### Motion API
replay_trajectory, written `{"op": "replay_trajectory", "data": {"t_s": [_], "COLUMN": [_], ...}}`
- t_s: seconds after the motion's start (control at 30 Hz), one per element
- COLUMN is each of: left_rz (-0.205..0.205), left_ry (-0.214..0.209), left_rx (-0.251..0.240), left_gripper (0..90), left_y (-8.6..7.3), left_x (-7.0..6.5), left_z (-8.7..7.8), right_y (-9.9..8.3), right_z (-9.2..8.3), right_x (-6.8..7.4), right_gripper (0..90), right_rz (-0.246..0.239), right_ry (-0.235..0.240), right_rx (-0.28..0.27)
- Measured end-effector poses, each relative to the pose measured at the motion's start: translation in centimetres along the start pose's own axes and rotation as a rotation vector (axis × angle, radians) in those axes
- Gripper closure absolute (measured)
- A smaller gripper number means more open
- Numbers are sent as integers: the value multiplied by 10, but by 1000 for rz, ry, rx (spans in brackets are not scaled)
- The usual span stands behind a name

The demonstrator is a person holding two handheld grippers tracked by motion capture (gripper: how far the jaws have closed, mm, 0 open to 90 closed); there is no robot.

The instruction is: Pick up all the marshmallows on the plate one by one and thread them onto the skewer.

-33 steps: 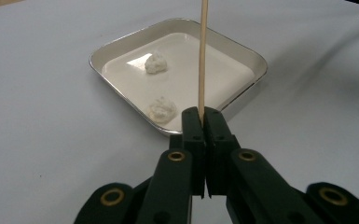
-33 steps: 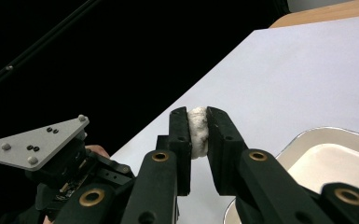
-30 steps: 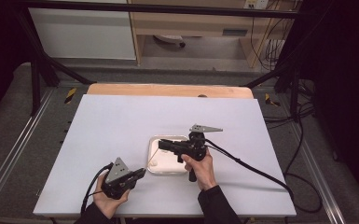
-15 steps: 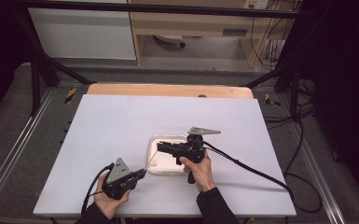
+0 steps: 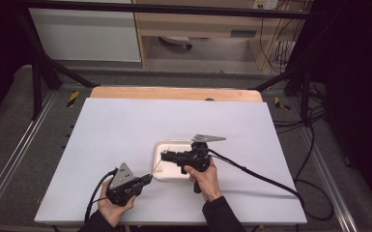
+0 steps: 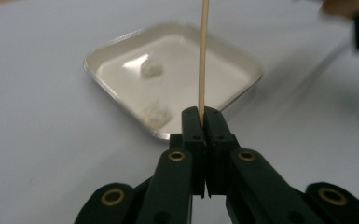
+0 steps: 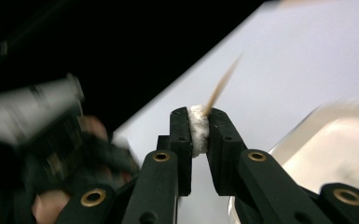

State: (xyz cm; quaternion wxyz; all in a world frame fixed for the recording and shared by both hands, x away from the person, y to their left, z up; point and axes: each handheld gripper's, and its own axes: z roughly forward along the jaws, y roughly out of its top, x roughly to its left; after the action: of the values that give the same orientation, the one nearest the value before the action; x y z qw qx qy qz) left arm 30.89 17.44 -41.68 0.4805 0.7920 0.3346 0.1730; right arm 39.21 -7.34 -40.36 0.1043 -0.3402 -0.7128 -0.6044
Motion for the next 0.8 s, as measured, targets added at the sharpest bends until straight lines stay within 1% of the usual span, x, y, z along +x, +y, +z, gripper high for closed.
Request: {"op": "replay_trajectory", "data": {"t_s": [0.03,0.07,0.1,0.13,0.17,0.2,0.23,0.27,0.37,0.43,0.47,0.5,0.53,0.57,0.6,0.67,0.73,0.8], "left_rz": [22,11,-2,-26,-24,-15,-15,-27,-28,-27,-17,-17,-22,-25,-19,-20,-24,-29], "left_ry": [32,41,18,-6,-9,-4,1,11,16,13,2,-6,-7,2,11,10,11,26], "left_rx": [0,1,-6,-7,-8,-12,-9,10,9,4,-13,-28,-32,-20,-15,-9,-9,1], "left_gripper": [889,888,889,889,888,888,888,888,887,887,887,887,887,886,886,886,886,886], "left_y": [3,2,0,-1,-1,0,-1,-2,-2,-3,-2,-2,0,1,1,-1,-1,-2], "left_x": [-1,-1,3,5,6,6,5,5,4,4,5,6,6,4,3,4,4,7], "left_z": [2,3,4,3,2,2,2,2,3,4,5,5,4,4,5,6,6,5], "right_y": [-8,-12,-11,-10,-10,-10,-11,-12,-13,-13,-13,-12,-12,-14,-16,-17,-16,-15], "right_z": [11,17,21,22,23,23,23,24,24,24,23,23,23,25,26,26,26,25], "right_x": [2,5,7,7,7,7,8,8,8,8,8,8,8,8,8,8,7,8], "right_gripper": [813,813,811,810,808,808,809,808,807,806,805,804,803,802,801,795,773,703], "right_rz": [2,-21,-37,-41,-38,-33,-26,-24,-29,-26,-27,-27,-18,-14,-10,-23,-23,-33], "right_ry": [28,28,15,12,13,16,15,11,-3,-5,-6,-5,5,16,15,4,-2,-12], "right_rx": [41,49,48,64,70,65,57,56,61,61,64,64,79,84,86,88,91,70]}}
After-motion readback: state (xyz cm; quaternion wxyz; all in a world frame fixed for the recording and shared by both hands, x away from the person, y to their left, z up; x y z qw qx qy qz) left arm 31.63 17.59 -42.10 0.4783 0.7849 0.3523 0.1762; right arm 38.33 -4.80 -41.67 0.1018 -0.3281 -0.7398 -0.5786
